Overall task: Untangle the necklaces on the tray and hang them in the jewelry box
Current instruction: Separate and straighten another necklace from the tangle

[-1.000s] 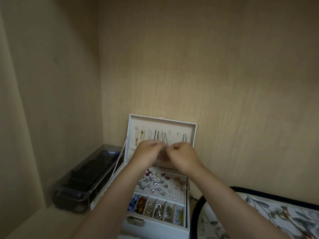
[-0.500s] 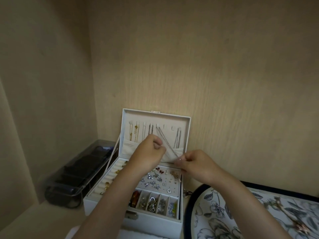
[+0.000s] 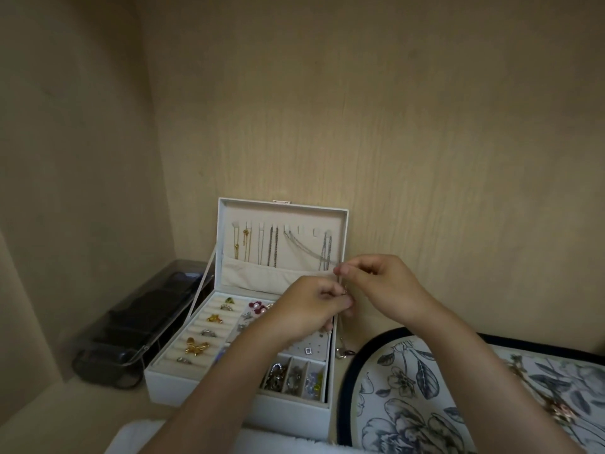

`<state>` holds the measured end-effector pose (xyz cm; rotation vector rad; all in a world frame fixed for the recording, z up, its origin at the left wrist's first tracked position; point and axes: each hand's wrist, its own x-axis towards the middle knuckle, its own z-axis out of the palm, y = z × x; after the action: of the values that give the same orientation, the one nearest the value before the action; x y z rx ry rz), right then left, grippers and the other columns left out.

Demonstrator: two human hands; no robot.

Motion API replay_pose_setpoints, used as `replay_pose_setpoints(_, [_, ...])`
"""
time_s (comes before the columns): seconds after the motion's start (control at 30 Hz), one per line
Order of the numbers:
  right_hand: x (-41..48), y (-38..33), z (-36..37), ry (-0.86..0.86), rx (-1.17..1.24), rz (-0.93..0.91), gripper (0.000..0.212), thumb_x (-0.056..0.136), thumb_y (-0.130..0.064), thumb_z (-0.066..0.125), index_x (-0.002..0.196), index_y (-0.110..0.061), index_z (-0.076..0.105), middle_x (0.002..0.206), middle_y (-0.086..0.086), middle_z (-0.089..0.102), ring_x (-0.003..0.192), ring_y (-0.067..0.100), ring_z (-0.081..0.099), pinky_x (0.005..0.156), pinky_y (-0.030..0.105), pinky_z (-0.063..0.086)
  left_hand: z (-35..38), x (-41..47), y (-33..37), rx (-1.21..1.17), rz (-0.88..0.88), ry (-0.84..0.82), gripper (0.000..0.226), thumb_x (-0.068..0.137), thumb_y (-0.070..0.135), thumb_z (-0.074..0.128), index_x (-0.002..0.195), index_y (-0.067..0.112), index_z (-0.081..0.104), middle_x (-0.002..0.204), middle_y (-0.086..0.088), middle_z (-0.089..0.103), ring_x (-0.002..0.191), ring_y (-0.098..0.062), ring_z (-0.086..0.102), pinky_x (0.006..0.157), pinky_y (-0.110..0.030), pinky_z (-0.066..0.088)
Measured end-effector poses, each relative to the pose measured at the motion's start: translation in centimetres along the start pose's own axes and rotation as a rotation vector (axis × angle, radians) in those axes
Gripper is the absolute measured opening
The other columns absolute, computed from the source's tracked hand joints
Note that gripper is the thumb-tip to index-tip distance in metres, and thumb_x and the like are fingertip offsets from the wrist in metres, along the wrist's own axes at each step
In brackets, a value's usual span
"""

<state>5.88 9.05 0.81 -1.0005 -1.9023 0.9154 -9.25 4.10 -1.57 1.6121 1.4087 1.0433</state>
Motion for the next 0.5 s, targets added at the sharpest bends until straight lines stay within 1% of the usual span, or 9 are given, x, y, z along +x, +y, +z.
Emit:
replay_pose_setpoints(0.07, [-0.1,0.7,-0.4,-0.140,-0.116,0.135,0.028,0.097,-0.024,0.060,0.071,-0.014,0.068,0.059,-0.004,0.060,0.047,0.001,0.049,0.055,0.021,0.038,-0.4,0.1,-0.1,0.009,0.028,0.067,0.013,0.095,0.020,0.065,0.092,0.011,0.074,0.068,0.000,0.069,0.054,-0.007,0.056,0.052,-0.016,0.043])
replay_pose_setpoints(0.13, [-0.6,1.0,-0.1,-0.296,-0.183,0.231,0.024,0.087,-0.031,0.060,0.076,-0.010,0.065,0.062,-0.001,0.052,0.049,0.007,0.044,0.056,0.026,0.034,-0.9,0.2,-0.1,0.014,0.058,0.108,0.012,0.094,0.021,0.067,0.094,0.014,0.077,0.062,0.009,0.067,0.054,-0.001,0.058,0.051,-0.012,0.042])
replay_pose_setpoints(0.2, [-0.9,1.2,0.6,-0.400,-0.205,0.225,0.030,0.080,-0.039,0.067,0.079,-0.010,0.069,0.061,-0.008,0.055,0.053,0.004,0.049,0.058,0.021,0.037,-1.4,0.3,-0.1,-0.009,0.083,0.130,0.010,0.092,0.022,0.069,0.093,0.018,0.078,0.065,0.011,0.069,0.059,-0.001,0.062,0.055,-0.013,0.044])
replay_pose_setpoints(0.23, [-1.1,1.1,0.9,-0.413,-0.217,0.197,0.024,0.085,-0.038,0.070,0.077,-0.015,0.071,0.057,-0.015,0.058,0.052,-0.003,0.050,0.057,0.015,0.038,-1.6,0.3,-0.1,-0.018,0.089,0.151,0.009,0.091,0.022,0.070,0.092,0.019,0.078,0.069,0.011,0.070,0.062,0.000,0.064,0.057,-0.014,0.045])
replay_pose_setpoints(0.3, [-1.1,1.1,1.5,-0.377,-0.223,0.136,0.025,0.095,-0.031,0.067,0.073,-0.020,0.072,0.056,-0.015,0.062,0.049,-0.008,0.051,0.054,0.010,0.037,-2.2,0.5,-0.3,0.026,0.108,0.190,0.007,0.090,0.024,0.071,0.092,0.022,0.078,0.077,0.012,0.072,0.071,0.001,0.067,0.064,-0.016,0.047])
replay_pose_setpoints(0.33, [-1.0,1.1,1.6,-0.327,-0.210,0.113,0.028,0.098,-0.028,0.063,0.075,-0.015,0.073,0.058,-0.011,0.064,0.047,-0.007,0.051,0.053,0.010,0.037,-2.6,0.5,-0.4,0.064,0.117,0.195,0.007,0.090,0.026,0.071,0.092,0.025,0.078,0.082,0.013,0.073,0.077,0.000,0.067,0.067,-0.020,0.050])
replay_pose_setpoints(0.4, [-0.5,0.9,1.6,-0.225,-0.173,0.071,0.031,0.101,-0.023,0.058,0.079,-0.006,0.073,0.066,0.001,0.070,0.046,-0.005,0.051,0.056,0.015,0.039,-3.5,0.4,-0.7,0.127,0.125,0.174,0.008,0.090,0.029,0.070,0.095,0.029,0.077,0.090,0.013,0.074,0.086,-0.001,0.068,0.078,-0.024,0.053])
replay_pose_setpoints(0.43, [-0.2,0.8,1.6,-0.179,-0.149,0.047,0.031,0.101,-0.022,0.058,0.080,-0.006,0.073,0.069,0.005,0.072,0.046,-0.003,0.052,0.058,0.019,0.040,-3.9,0.3,-0.8,0.165,0.127,0.162,0.010,0.091,0.030,0.069,0.098,0.029,0.076,0.093,0.014,0.074,0.089,0.000,0.067,0.082,-0.024,0.053])
replay_pose_setpoints(0.5, [0.5,-0.1,1.9,-0.106,-0.064,0.001,0.026,0.100,-0.019,0.059,0.082,-0.006,0.074,0.072,0.006,0.073,0.046,0.002,0.053,0.056,0.023,0.042,-4.9,0.3,-1.2,0.274,0.124,0.181,0.014,0.093,0.032,0.065,0.102,0.029,0.075,0.095,0.015,0.072,0.091,0.002,0.064,0.080,-0.021,0.049])
